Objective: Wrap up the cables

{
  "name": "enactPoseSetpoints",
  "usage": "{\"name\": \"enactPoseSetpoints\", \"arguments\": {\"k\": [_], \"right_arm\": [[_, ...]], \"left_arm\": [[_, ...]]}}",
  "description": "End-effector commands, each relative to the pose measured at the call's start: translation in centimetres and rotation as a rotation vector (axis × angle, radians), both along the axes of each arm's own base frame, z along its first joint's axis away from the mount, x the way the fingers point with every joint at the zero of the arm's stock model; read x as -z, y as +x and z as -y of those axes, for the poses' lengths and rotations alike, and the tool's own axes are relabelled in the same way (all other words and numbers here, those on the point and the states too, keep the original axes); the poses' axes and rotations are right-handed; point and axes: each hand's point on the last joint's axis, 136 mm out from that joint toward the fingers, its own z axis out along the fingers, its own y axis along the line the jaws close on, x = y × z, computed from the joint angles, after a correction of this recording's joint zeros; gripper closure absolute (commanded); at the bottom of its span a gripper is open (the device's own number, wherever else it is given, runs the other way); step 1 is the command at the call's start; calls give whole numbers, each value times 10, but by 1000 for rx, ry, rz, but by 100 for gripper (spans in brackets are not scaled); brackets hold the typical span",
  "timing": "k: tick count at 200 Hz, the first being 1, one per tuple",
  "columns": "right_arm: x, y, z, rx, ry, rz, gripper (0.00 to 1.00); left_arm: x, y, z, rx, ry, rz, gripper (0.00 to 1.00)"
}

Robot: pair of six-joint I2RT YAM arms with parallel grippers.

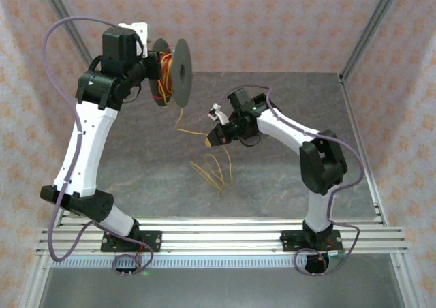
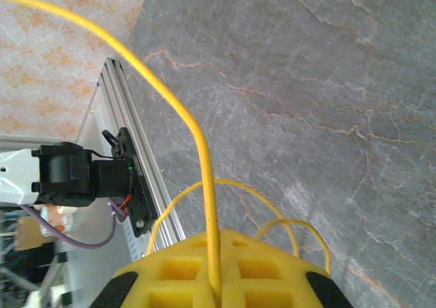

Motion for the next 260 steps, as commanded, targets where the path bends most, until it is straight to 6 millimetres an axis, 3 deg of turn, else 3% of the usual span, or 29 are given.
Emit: {"name": "enactPoseSetpoints", "arguments": {"k": [1,35,67,94,147,171,210,260], "right_arm": [[-45,-15,-3,-9,6,190,100],[-89,-42,-10,-51,-10,352,100],[-136,-38,-5,12,-23,485,100],[-183,-11,16,193,-64,646,100],[-255,51,86,601,-293,895,100],[-272,72,110,701,-392,953,100],[-280,104,144,804,-558,1014,100],[-270,138,168,845,-625,974,100]], "left_arm": [[-45,20,-39,-242,9,196,100],[-18,46,-39,-259,39,119,100],[9,57,-34,-236,73,52,100],[30,55,-30,-196,108,18,100],[49,38,-8,-17,147,-2,100],[57,27,10,96,136,-12,100],[71,3,36,286,118,-48,100],[68,-27,52,420,95,-47,100]]}}
